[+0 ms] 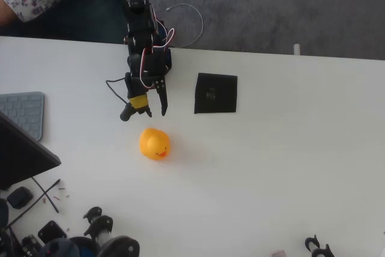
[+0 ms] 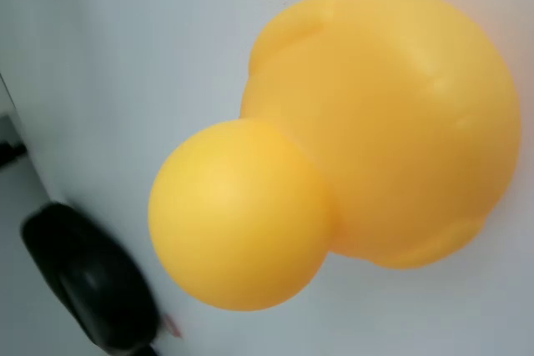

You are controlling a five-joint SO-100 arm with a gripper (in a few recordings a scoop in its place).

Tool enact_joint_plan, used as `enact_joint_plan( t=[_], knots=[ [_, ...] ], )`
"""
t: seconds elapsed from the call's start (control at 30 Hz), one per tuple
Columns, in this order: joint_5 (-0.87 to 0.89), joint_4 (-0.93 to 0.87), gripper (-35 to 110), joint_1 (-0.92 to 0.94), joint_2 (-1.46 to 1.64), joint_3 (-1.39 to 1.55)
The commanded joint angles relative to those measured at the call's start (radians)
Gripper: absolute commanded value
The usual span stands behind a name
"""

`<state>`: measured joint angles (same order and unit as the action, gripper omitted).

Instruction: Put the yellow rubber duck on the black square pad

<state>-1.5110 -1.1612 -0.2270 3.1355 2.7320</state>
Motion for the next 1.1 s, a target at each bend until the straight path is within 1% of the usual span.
enact_joint_plan(
  t=[0.0,0.2,0.43,0.53,0.67,0.77,1.07],
  knots=[
    [-0.071,0.012,13,0.058,0.009,-0.034],
    [-0.127,0.173,13,0.232,-0.003,-0.021],
    [-0.127,0.198,14,0.238,-0.006,0.026],
    [-0.129,0.199,19,0.247,-0.006,0.072],
    [-0.117,0.199,35,0.250,-0.003,0.123],
    [-0.114,0.199,43,0.253,0.002,0.152],
    [-0.118,0.215,44,0.239,0.008,0.155]
  ],
)
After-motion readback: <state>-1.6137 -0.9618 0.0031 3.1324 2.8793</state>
